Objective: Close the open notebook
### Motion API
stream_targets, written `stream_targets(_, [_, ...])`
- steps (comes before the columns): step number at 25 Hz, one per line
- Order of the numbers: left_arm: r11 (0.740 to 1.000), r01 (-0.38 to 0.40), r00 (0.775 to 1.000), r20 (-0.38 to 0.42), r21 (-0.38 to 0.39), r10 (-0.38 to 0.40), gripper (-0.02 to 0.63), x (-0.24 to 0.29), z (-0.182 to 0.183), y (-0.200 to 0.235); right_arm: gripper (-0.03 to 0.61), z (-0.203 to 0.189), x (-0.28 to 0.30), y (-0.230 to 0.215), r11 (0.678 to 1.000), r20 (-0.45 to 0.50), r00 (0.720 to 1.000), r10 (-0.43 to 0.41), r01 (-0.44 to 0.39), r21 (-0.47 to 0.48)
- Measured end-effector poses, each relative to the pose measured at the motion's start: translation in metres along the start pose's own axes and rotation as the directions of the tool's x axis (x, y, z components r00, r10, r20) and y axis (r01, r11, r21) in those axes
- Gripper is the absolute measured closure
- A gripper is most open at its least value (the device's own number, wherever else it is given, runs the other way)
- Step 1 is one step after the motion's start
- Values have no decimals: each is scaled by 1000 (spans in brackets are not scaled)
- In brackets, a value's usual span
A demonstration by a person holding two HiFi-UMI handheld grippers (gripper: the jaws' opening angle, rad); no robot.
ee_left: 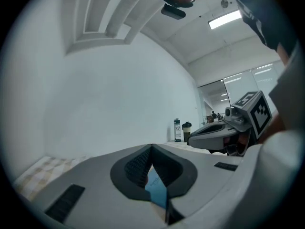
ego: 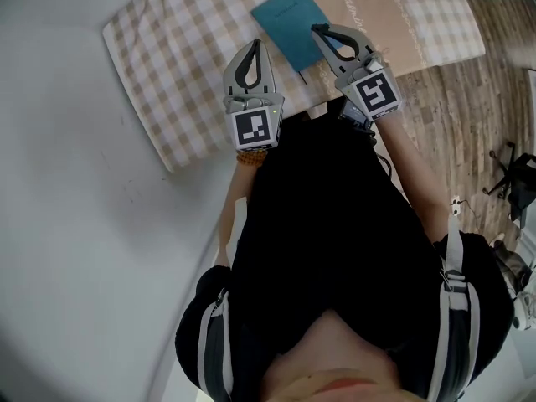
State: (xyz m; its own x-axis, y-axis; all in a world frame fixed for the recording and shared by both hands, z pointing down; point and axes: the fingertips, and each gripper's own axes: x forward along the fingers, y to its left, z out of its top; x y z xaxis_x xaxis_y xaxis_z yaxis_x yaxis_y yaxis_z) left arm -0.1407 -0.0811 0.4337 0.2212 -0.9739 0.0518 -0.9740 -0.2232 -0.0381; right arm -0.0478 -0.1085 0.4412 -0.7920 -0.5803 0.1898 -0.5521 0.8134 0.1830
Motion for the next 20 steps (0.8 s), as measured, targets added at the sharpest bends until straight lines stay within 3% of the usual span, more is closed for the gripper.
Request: stream_targets(20, [1000,29,999,-40,8,-28,606,-1,-17,-7,575,-34,-13,-9,996,-84,996,-1,8,86])
